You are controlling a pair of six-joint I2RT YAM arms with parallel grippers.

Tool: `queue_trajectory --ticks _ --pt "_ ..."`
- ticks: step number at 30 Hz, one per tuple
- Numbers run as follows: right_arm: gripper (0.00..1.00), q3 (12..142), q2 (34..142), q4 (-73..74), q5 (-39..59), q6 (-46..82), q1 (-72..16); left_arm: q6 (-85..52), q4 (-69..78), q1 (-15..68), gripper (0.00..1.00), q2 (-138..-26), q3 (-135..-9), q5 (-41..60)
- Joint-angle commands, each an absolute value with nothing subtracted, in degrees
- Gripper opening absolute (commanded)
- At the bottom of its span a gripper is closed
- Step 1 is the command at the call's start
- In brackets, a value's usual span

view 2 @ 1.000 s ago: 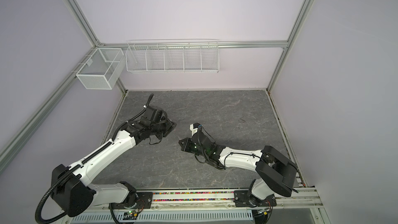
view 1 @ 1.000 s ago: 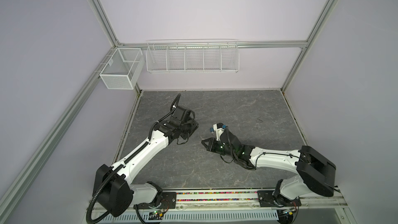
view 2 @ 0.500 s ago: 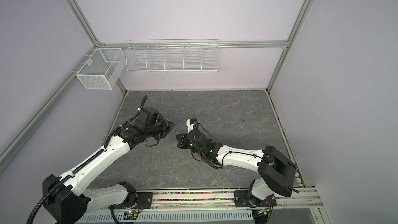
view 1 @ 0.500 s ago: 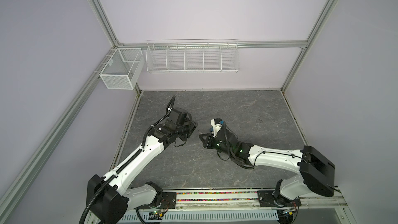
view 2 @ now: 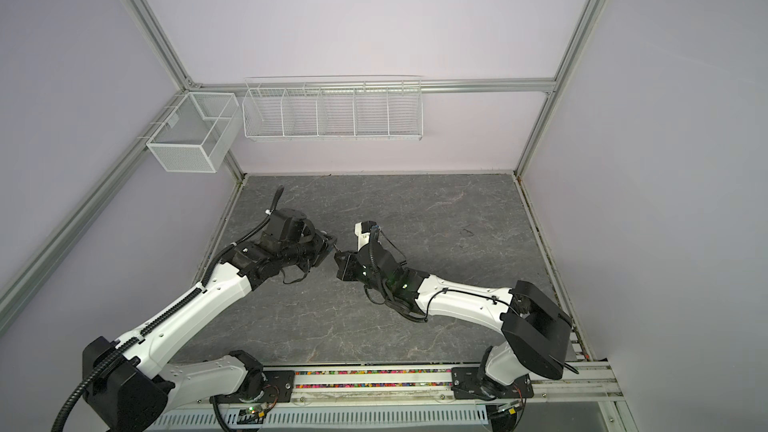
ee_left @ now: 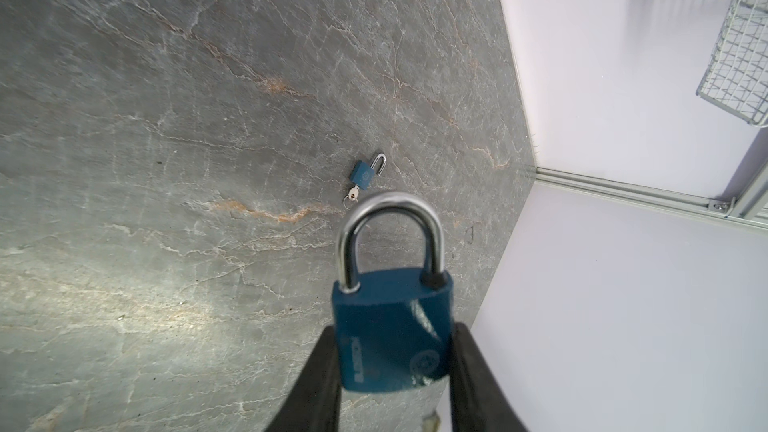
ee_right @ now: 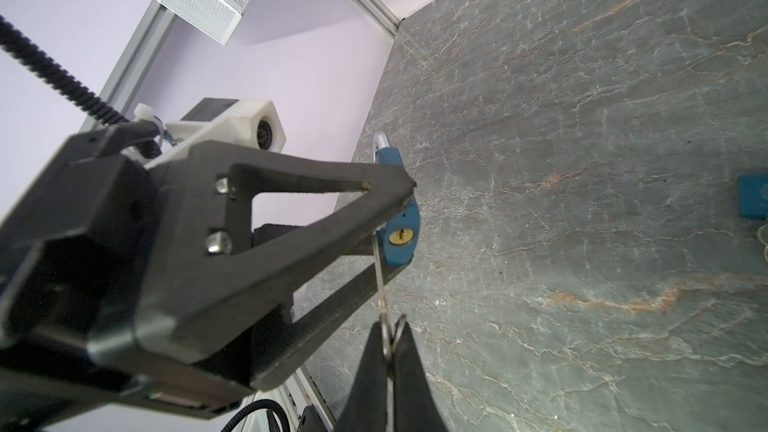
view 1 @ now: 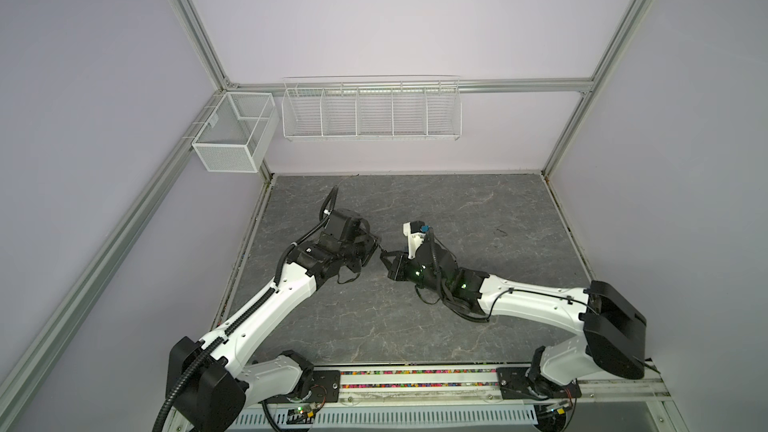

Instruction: Unlock with the key

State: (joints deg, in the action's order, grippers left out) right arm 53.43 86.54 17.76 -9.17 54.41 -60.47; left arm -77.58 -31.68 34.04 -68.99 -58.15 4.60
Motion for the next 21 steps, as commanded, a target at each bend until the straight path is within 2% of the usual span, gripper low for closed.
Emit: queue_trajectory --ticks 1,21 --pt "0.06 54.24 87.53 16.75 -9.02 54.76 -60.28 -79.01 -29.33 34.19 0.00 -67.63 -57.47 4.72" --pt "0.06 54.84 86.84 15.43 -9.18 53.31 -59.06 -79.37 -29.40 35.20 0.00 -67.13 -58.13 4.45"
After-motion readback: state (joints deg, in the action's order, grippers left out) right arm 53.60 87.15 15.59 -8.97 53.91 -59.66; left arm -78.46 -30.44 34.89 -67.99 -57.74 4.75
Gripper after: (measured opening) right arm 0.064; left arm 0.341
